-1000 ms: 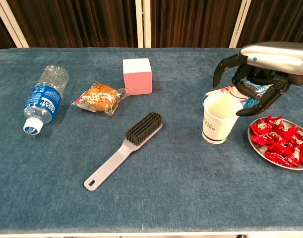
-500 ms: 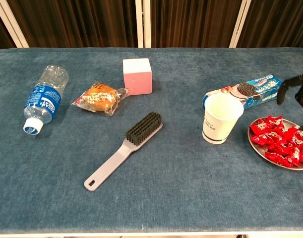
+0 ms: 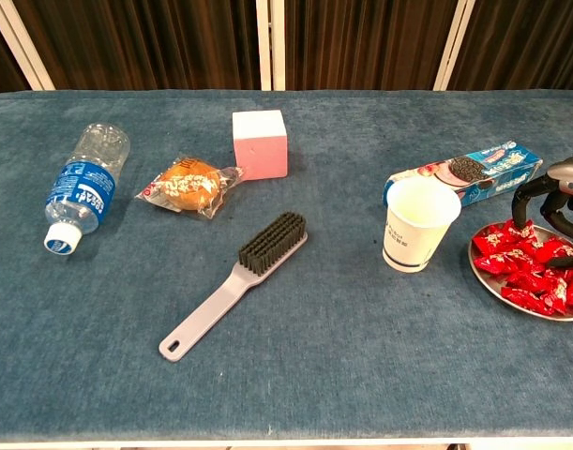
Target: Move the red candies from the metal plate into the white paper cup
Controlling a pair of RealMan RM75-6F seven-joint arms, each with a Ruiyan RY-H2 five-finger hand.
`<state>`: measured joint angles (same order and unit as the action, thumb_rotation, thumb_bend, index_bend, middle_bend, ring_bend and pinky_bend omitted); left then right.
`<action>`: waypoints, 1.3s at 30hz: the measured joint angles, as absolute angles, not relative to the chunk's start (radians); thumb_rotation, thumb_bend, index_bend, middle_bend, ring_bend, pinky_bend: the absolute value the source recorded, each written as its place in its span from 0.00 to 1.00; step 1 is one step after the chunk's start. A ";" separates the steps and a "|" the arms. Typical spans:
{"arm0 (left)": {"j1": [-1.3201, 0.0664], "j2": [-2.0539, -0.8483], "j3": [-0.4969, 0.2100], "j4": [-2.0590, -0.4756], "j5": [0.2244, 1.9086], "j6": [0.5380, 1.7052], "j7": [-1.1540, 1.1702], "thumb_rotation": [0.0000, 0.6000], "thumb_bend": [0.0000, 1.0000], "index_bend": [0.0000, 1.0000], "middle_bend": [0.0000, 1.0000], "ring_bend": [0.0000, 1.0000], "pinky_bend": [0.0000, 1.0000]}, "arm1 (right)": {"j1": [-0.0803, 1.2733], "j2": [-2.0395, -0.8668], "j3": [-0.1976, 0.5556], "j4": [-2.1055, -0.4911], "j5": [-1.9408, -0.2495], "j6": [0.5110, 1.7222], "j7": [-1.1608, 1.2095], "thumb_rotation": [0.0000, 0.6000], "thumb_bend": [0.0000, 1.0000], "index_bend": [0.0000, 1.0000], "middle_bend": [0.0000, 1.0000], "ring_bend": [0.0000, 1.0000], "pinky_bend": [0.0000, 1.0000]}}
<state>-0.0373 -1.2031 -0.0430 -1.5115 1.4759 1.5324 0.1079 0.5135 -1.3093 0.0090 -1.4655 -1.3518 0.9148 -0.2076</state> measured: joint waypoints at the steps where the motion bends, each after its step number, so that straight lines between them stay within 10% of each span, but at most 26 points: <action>1: -0.038 -1.203 -0.044 -1.511 1.476 1.533 0.107 1.00 0.00 0.10 0.06 0.00 0.00 | 0.515 -1.311 0.009 -1.463 -1.350 0.911 -0.207 1.00 0.39 0.48 0.80 0.95 1.00; 39: -0.040 -1.199 -0.049 -1.511 1.481 1.539 0.103 1.00 0.00 0.10 0.06 0.00 0.00 | 0.516 -1.212 0.053 -1.640 -1.469 1.047 -0.108 1.00 0.56 0.65 0.80 0.95 1.00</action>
<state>-0.0400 -1.1985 -0.0494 -1.5107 1.4808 1.5395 0.1030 0.5157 -1.2120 0.0534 -1.6401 -1.4686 1.0475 -0.1080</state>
